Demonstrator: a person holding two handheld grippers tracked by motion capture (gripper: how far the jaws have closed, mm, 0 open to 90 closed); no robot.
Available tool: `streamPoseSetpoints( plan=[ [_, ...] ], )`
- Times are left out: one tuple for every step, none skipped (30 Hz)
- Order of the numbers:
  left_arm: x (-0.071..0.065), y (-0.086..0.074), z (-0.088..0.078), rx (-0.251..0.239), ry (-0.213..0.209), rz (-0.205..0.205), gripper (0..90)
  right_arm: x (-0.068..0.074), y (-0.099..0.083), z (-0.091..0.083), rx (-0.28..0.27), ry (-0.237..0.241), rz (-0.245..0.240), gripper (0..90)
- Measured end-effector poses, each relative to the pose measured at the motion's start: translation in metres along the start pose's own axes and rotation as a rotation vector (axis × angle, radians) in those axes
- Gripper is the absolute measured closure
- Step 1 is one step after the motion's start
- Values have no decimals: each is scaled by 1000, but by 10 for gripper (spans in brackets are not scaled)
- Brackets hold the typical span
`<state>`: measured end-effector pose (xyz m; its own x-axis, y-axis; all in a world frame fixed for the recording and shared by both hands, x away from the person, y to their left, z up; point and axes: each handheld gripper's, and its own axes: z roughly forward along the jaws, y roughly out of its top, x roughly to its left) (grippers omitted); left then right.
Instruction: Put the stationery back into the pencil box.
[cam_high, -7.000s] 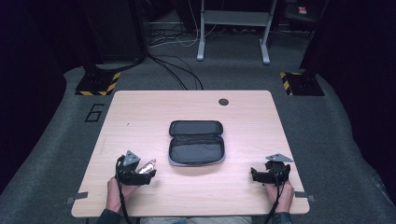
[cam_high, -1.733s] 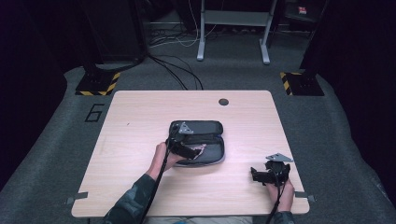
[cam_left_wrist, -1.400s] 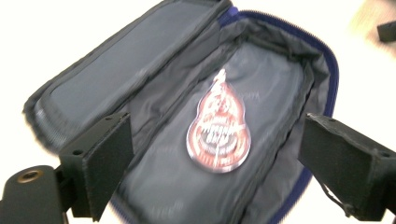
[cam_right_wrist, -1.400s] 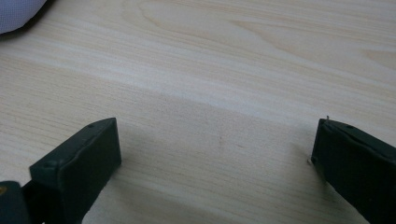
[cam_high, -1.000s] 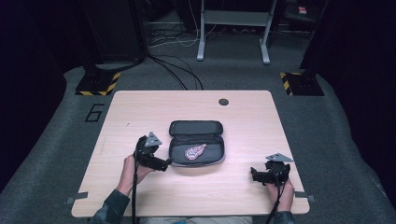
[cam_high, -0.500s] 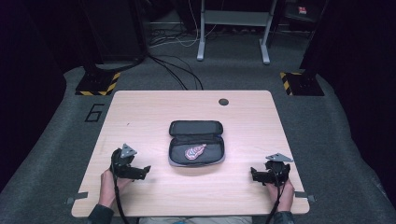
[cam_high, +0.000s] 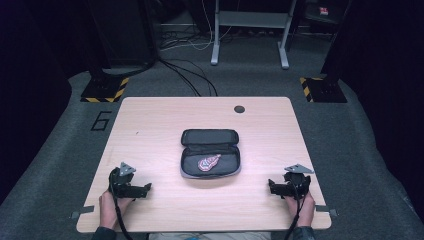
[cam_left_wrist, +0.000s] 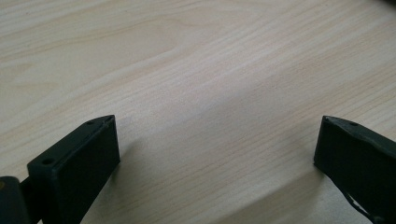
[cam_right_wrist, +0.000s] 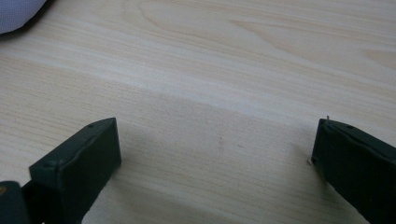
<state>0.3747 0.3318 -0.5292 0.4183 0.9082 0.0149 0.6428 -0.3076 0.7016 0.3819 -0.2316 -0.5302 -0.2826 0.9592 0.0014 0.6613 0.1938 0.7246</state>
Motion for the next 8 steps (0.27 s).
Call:
streamPoseSetpoints(
  plan=[
    [0,0,0,0,-1,-6,0,0,0,0,0,0,2,7],
    [1,-2,0,-9,-2,-5,0,0,0,0,1,0,2,7],
    [2,-2,-1,-9,-2,-4,0,0,0,0,1,0,2,6],
    [2,-3,-1,-15,-8,-5,0,0,0,0,6,0,0,5],
    [3,-4,-1,-16,-11,-6,0,0,0,0,3,0,0,5],
    [2,-5,0,-36,-4,-11,0,0,0,0,4,0,1,6],
    [2,-5,0,-41,-1,-14,0,0,0,0,1,0,1,6],
    [2,-5,0,-41,0,-14,0,0,0,0,4,0,1,5]
  ],
)
